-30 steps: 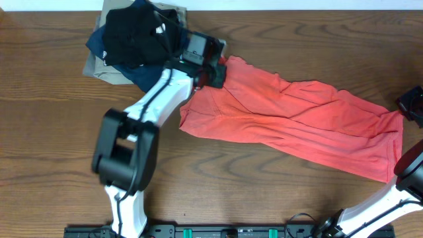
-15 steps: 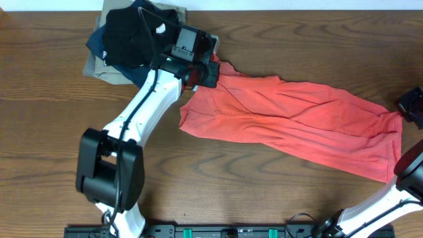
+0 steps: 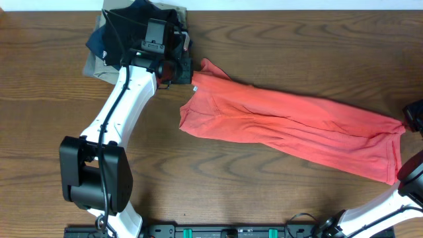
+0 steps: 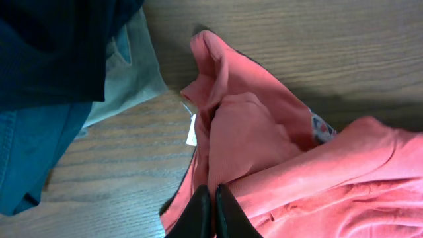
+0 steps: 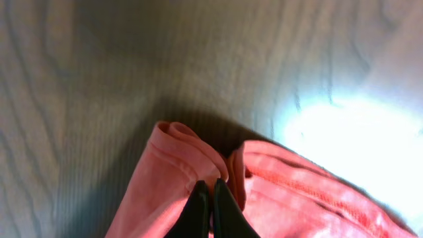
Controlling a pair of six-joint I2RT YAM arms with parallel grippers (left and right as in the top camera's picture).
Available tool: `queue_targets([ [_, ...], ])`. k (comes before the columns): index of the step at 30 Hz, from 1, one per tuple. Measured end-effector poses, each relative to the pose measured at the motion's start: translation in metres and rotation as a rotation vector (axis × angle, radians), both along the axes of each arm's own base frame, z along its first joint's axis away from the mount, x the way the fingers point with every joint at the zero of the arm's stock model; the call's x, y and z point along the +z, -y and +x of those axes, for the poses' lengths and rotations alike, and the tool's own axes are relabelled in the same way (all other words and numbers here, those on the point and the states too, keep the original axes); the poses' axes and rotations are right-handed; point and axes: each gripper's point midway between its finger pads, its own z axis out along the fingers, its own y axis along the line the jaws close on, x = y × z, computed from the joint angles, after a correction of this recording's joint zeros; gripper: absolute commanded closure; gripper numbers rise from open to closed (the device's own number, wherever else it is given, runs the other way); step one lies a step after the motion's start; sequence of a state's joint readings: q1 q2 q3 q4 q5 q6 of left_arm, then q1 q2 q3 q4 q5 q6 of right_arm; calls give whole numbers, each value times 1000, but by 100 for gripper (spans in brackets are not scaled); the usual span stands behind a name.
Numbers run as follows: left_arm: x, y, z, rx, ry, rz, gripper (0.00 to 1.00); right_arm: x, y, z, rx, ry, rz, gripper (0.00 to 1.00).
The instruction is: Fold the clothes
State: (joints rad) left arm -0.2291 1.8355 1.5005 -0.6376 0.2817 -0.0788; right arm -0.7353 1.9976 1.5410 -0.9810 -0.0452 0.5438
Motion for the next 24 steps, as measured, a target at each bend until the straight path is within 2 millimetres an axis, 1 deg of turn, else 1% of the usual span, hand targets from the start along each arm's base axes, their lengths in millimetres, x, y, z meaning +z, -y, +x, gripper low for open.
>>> queue_targets([
  [7,-2,0,-4,-3,-18,4,94,8,-5,-16,-69,-29,33,99],
  [10,-3,0,-6,-3,-28,6,94,18,-8,-24,-98,-43,30,99],
  [14,-5,-1,-10,-3,-46,10,94,35,-15,-38,-127,-68,27,99],
  [17,-7,-1,-10,-3,-50,11,94,44,-21,-47,-136,-87,35,99],
  [20,-16,-1,-11,-3,-72,17,94,46,-28,-55,-142,-120,57,99],
  [22,-26,-2,-12,-3,-100,23,94,46,-32,-60,-147,-142,69,99],
  [24,-39,-2,-14,-3,-135,32,94,46,-34,-67,-160,-173,74,99],
])
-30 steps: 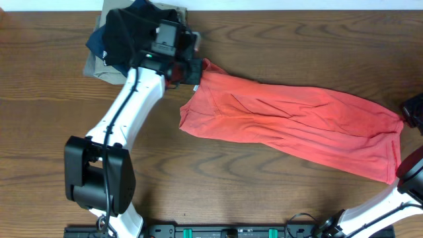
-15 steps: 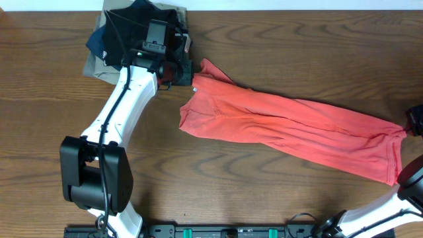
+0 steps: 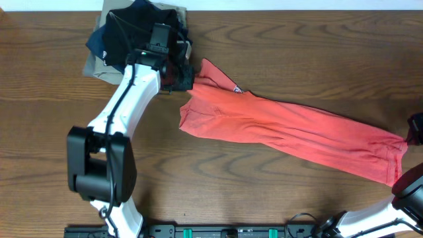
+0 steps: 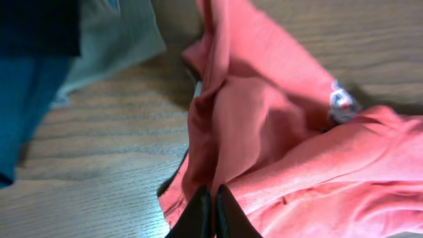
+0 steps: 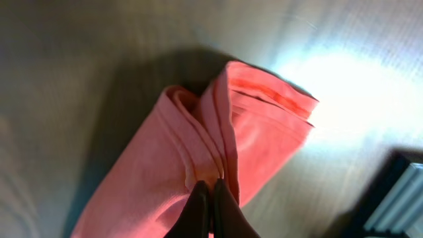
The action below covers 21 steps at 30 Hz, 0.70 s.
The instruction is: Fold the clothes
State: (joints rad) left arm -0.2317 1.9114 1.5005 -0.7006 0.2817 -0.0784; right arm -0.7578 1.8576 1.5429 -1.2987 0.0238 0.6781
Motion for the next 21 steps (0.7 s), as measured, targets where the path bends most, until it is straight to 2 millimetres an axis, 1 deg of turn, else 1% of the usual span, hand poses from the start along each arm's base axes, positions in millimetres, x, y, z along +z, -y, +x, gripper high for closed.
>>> queue_targets([
  [3,-16,0,-1,0,-39,9,94,1,1,-8,-21,-42,-14,98],
  [7,-22,-1,-2,0,-52,12,94,1,6,-14,-47,-69,-40,80],
  [8,-22,0,-2,0,-52,12,93,1,8,-16,-48,-76,-47,70],
  [9,-22,-1,-2,0,-52,12,90,1,9,-17,-56,-79,-51,65],
  [10,-22,-1,-3,-1,-57,14,78,2,10,-19,-59,-83,-56,54],
  [11,-23,-1,-5,-4,-64,18,60,2,11,-19,-64,-86,-59,33],
  [12,-23,-2,-7,-3,-73,22,49,2,12,-20,-63,-88,-62,9],
  [13,-25,-4,-10,4,-87,28,48,2,12,-20,-62,-88,-63,4],
  [15,-27,-8,-15,11,-107,49,48,2,12,-19,-61,-83,-61,1],
  [18,-28,-11,-18,15,-119,65,50,1,11,-13,-55,-55,-48,1],
  [21,-28,-12,-17,18,-117,74,49,0,11,2,-6,19,-32,2],
])
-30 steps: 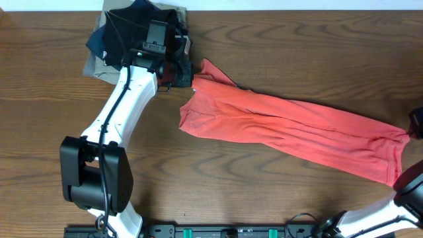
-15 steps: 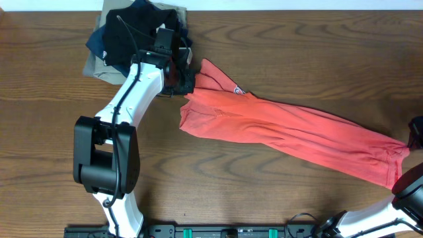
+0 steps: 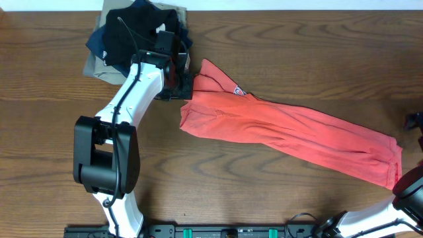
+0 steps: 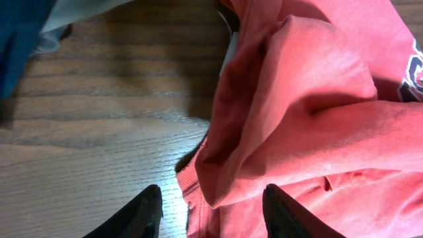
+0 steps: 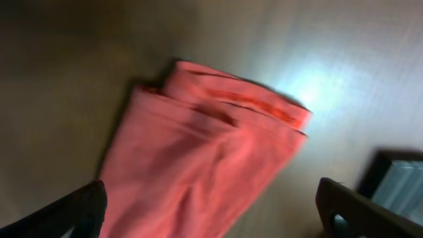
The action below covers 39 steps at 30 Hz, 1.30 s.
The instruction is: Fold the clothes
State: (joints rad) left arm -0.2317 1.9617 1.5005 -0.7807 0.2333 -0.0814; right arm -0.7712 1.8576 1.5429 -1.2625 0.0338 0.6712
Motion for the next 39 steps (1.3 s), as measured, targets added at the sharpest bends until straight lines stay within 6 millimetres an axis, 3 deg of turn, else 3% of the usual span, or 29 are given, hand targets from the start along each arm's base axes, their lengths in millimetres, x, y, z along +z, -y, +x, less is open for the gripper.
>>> queue_targets([
  [3,0,0,0,0,1,2,50,0,-3,11,48,45,17,2],
  [7,7,0,1,1,18,0,63,0,-14,24,114,71,27,2],
  [13,30,7,4,-13,79,-41,56,1,-35,50,214,103,21,3],
  [21,39,35,12,-68,149,-81,52,1,-69,80,342,126,10,2],
  [23,40,42,11,-83,152,-88,56,1,-78,85,372,127,11,2],
  [26,40,47,12,-93,161,-93,71,1,-92,92,415,126,13,3],
  [28,35,49,17,-90,168,-100,86,1,-101,96,444,127,15,5],
  [30,24,50,20,-87,156,-97,93,1,-108,99,471,126,17,8],
  [39,-34,47,7,-88,5,-59,92,1,-137,106,563,116,28,12],
])
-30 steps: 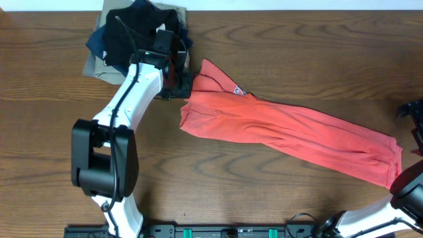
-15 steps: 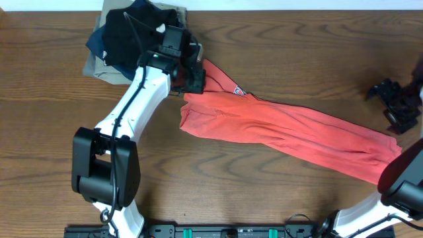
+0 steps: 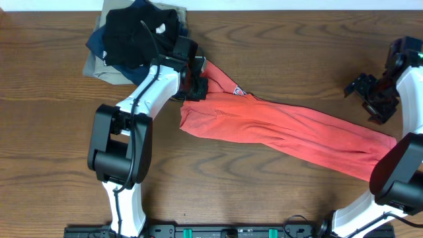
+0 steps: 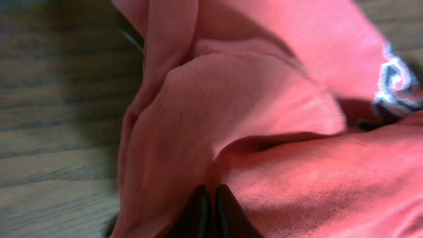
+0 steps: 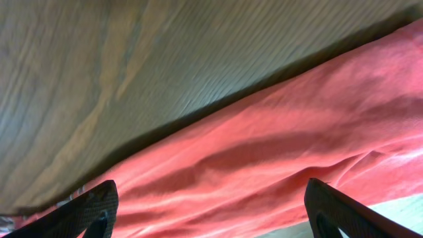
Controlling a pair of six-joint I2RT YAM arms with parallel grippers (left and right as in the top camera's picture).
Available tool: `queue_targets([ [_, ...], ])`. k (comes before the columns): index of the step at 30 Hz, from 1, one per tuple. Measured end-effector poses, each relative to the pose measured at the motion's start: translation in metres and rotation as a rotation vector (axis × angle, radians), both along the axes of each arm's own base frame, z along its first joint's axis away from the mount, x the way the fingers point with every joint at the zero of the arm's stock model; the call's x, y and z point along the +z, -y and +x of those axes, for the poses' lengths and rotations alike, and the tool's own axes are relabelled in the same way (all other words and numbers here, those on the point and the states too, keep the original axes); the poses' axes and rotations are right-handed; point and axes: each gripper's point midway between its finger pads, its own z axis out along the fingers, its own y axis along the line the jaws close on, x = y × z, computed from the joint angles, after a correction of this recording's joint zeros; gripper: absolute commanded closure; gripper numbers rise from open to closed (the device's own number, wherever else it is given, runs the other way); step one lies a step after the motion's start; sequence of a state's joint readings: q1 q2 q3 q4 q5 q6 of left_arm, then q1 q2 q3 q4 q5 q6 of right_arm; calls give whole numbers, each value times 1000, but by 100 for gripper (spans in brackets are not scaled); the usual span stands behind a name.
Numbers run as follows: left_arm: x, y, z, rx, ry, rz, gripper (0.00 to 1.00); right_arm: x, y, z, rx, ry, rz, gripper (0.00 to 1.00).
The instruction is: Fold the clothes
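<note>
A coral-red shirt (image 3: 291, 135) lies stretched in a long band across the wooden table (image 3: 297, 39), from upper left to lower right. My left gripper (image 3: 198, 84) sits at its upper left end, close to the printed logo (image 3: 236, 90). In the left wrist view that gripper (image 4: 211, 198) is shut on a fold of the shirt (image 4: 264, 99). My right gripper (image 3: 371, 96) hovers just beyond the shirt's far edge near its right end. The right wrist view shows it (image 5: 211, 193) wide open over the shirt (image 5: 264, 158), holding nothing.
A pile of other clothes (image 3: 129, 33), dark navy, black and tan, lies at the table's back left corner, right behind the left gripper. Bare wood (image 3: 264, 198) runs along the front of the shirt.
My left gripper was open over the shirt's collar end and is now shut on a fold there. My right gripper, still open, has moved from the table's right edge inward to the shirt's far side.
At first both grippers were shut on opposite ends of the shirt, holding it stretched. It was then drawn out longer. Both grippers then stood open with the shirt lying on the table. Now the left has shut on the collar end and the right hovers open.
</note>
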State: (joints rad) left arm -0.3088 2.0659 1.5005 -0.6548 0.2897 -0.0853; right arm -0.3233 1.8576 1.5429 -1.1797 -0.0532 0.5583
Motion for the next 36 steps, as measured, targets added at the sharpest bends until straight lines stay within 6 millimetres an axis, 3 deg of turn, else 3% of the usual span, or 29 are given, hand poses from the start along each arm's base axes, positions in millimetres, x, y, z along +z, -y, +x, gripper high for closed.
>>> queue_targets([
  [7,-27,-8,-19,4,-112,44,93,0,-23,1,84,-18,3,14],
  [11,-32,-29,-26,73,-155,150,94,-1,-30,-3,118,-42,-1,13],
  [18,-32,-82,-32,222,-195,340,94,-8,-36,-12,145,-84,-7,12],
  [22,-27,-100,-31,282,-192,378,94,-23,-44,-17,166,-103,-5,10],
  [25,-12,-105,-30,319,-165,385,94,-41,-54,-22,192,-112,5,11],
  [27,9,-104,-28,348,-123,363,94,-55,-66,-25,228,-110,27,25],
  [31,55,-92,-25,367,-36,255,94,-76,-93,-34,314,-107,83,70],
  [33,69,-79,-24,347,-12,184,94,-82,-105,-36,346,-105,99,73],
  [36,70,-54,-26,294,-24,103,94,-84,-120,-34,386,-93,111,74],
])
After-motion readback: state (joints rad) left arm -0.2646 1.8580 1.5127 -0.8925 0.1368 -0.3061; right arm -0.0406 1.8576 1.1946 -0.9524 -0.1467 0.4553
